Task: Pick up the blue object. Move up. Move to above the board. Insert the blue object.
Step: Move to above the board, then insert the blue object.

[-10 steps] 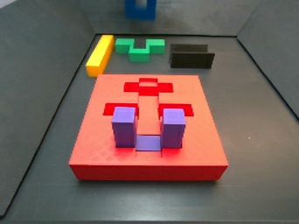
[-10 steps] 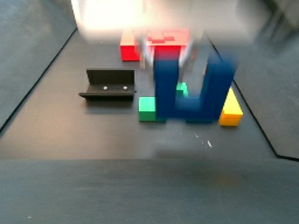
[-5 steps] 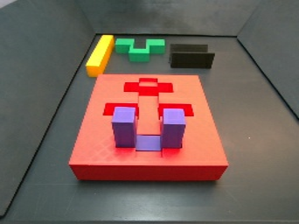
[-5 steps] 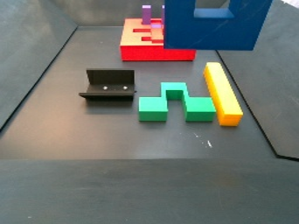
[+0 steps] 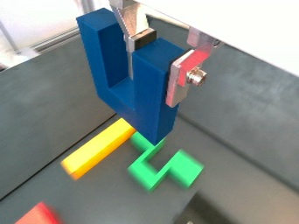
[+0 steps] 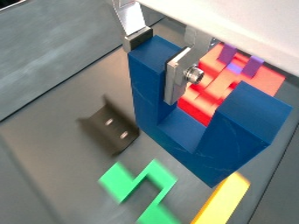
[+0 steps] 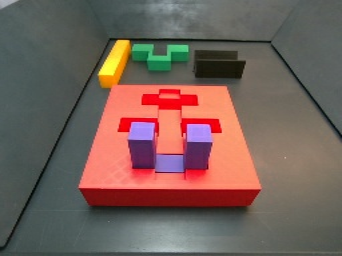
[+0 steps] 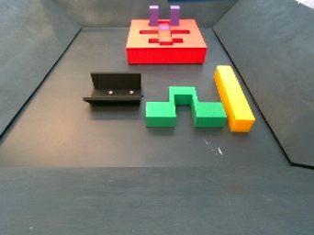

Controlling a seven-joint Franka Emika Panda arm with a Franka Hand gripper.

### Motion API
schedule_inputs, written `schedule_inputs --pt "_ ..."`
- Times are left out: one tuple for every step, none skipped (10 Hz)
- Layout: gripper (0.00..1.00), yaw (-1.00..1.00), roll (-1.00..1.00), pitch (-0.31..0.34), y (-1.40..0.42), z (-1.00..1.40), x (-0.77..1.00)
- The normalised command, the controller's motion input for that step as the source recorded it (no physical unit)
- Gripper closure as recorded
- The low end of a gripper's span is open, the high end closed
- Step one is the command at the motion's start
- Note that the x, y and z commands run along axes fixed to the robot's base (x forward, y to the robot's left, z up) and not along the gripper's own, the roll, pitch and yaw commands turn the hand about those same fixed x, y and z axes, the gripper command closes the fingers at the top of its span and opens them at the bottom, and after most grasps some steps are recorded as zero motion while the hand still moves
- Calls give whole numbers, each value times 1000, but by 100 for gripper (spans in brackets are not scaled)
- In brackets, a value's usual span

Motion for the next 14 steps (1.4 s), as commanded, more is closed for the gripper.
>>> schedule_inputs --pt "100 24 -8 11 -1400 135 -68" --pt "100 19 4 12 -1400 137 -71" --pt "100 15 -8 8 -1400 139 -74" --pt "100 13 -7 12 -1400 143 -75" --pt "100 12 -6 24 -1400 155 -64" --pt "100 7 5 48 -1400 168 -51" --pt "100 8 13 72 -1400 173 -30" --pt "100 11 5 104 -801 104 26" --pt "100 6 5 135 -414 57 67" --pt "100 8 17 143 -210 43 68" --pt "100 0 -1 0 0 0 37" --pt "100 0 0 -17 49 -154 220" --pt "100 140 19 -20 120 -243 540" --pt "100 91 29 0 229 -203 680"
